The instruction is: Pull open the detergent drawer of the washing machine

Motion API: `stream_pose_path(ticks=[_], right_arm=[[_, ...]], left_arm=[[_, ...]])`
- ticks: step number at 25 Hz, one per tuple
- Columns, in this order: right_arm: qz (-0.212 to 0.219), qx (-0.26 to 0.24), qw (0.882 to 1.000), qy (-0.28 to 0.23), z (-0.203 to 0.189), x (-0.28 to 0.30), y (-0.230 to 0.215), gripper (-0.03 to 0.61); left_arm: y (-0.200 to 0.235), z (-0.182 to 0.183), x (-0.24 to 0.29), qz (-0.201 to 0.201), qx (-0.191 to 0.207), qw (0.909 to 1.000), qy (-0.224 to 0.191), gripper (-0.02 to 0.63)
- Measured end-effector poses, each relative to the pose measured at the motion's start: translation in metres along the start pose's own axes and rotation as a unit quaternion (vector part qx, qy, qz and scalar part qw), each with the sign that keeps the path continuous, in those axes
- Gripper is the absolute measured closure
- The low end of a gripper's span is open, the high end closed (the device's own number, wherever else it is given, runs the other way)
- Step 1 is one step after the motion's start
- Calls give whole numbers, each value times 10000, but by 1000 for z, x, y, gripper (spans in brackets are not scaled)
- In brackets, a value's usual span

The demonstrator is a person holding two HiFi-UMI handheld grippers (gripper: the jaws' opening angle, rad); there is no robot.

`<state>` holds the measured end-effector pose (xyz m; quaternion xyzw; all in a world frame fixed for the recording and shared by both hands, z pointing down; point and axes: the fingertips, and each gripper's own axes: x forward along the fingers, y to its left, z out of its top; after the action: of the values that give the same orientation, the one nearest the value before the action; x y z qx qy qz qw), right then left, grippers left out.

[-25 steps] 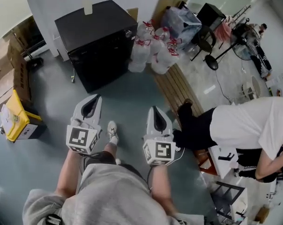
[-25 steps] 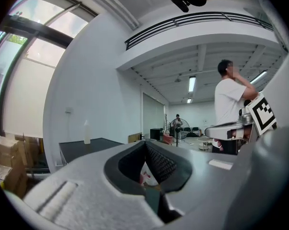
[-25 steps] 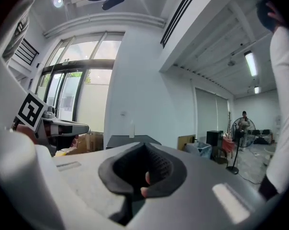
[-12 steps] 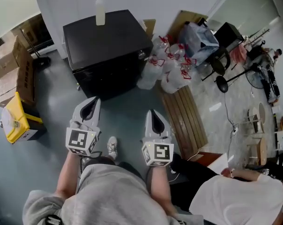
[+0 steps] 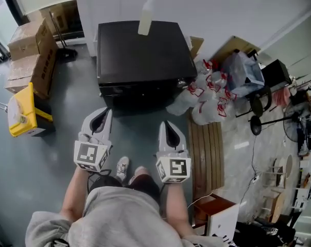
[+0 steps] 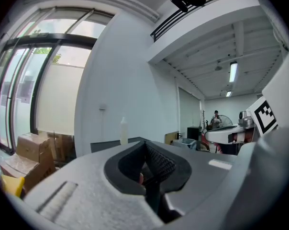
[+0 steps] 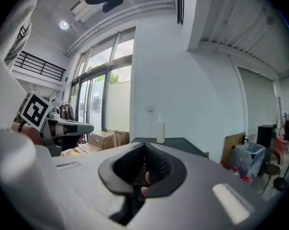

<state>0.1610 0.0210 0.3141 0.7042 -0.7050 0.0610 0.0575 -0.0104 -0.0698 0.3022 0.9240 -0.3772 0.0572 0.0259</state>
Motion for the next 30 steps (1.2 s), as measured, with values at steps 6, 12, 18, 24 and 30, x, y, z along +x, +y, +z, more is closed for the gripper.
stream_pose_path(ticks=[6,12,18,24,30], right_arm=[[729,-46,9973,80,-13,66,16,575],[1219,-105,9920,299,-35,121,19,575],[1508,-74,9874,474,-75,161,19,575],[1677,-43,9838,626,-114,197,18,575],[1748,-46,9820,711,-148,224,18,575]], left_arm=[[42,-19,8,675,-189,9975,113,603],[72,-52,28,1109,-382,9925,355,603],[86,-97,58,1251,-368,9900,535,603],[106,-142,76,1394,-432,9863,769,603],[121,-181,88,1394,-498,9848,906,603]])
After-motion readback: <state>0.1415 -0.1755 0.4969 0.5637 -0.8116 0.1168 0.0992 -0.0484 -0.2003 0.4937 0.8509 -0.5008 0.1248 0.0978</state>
